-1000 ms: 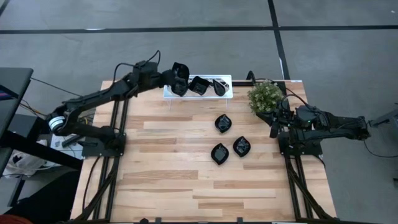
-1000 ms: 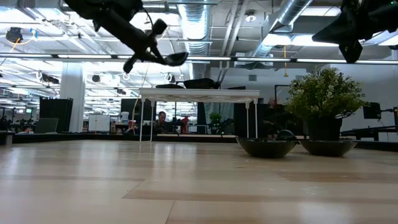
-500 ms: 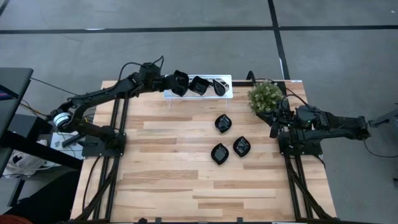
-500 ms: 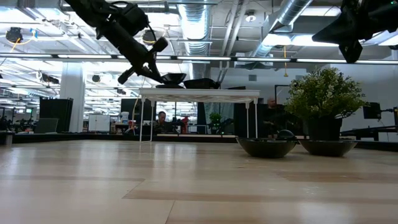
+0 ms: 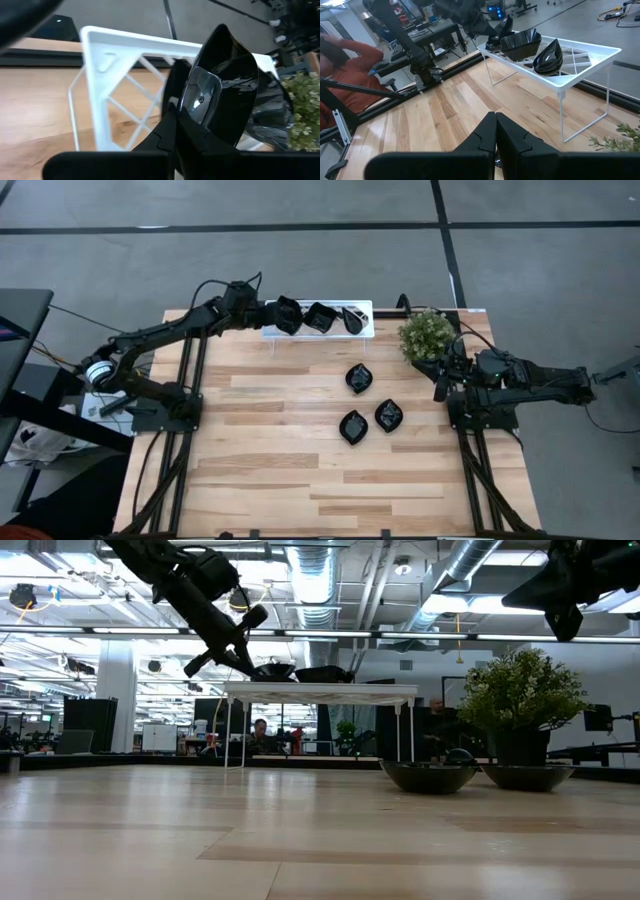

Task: Pick & Place Mini shaped plates
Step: Stack the leaf-shaped plate on top of the other leaf-shaped plate on the shelf

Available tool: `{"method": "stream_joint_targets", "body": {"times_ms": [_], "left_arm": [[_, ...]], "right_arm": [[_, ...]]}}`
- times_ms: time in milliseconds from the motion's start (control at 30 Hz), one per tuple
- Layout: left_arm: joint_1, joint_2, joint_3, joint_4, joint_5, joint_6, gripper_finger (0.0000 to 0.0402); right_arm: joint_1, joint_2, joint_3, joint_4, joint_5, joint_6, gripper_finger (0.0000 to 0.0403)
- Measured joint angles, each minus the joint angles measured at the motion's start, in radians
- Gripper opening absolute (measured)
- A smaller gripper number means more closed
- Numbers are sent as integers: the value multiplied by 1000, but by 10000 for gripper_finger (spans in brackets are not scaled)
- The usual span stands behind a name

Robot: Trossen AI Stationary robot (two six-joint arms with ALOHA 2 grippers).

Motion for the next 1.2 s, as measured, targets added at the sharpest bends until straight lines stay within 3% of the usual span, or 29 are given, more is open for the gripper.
{"method": "stream_joint_targets", "body": {"times_ms": [667, 1200], "left_arm": [[4, -1, 0, -3, 0, 72, 10], [4, -2, 0, -3, 0, 90, 62]], "right_arm": [[0, 0, 0, 0, 0, 0, 1], [0, 0, 0, 0, 0, 0, 1]]}}
